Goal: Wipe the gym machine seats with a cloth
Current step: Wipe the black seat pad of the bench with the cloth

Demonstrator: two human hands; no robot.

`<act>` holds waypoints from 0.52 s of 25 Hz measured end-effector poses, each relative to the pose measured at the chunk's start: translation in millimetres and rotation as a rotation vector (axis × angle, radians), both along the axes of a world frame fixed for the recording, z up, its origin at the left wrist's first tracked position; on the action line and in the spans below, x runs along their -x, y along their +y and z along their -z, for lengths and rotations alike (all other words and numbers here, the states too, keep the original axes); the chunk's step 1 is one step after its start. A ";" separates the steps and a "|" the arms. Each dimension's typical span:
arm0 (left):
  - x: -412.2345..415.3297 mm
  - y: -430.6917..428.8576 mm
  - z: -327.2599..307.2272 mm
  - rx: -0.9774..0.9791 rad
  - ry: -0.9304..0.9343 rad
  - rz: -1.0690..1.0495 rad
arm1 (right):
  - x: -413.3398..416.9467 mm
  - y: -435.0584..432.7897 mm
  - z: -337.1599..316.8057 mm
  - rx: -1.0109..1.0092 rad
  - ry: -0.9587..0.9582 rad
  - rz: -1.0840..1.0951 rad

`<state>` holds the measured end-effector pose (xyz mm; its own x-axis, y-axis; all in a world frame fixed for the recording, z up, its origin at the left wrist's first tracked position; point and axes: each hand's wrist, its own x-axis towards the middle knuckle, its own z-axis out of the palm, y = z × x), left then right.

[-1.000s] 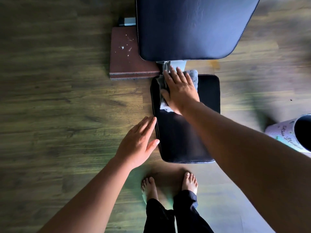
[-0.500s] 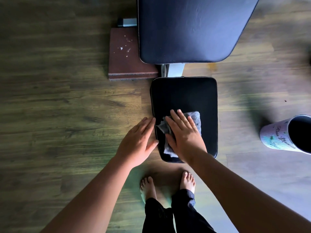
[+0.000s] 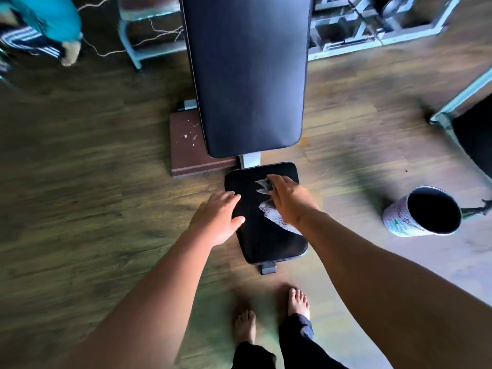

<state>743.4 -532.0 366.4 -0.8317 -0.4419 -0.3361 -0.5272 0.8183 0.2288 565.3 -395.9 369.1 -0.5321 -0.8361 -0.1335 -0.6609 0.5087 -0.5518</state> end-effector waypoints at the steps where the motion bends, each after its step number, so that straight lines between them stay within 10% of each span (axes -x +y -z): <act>1: 9.8 2.9 -21.7 0.011 0.002 0.033 | 4.0 12.3 -20.6 0.001 0.013 0.037; 13: 191.0 180.6 -159.8 0.099 0.032 0.736 | 49.3 273.3 -160.6 0.123 0.091 0.750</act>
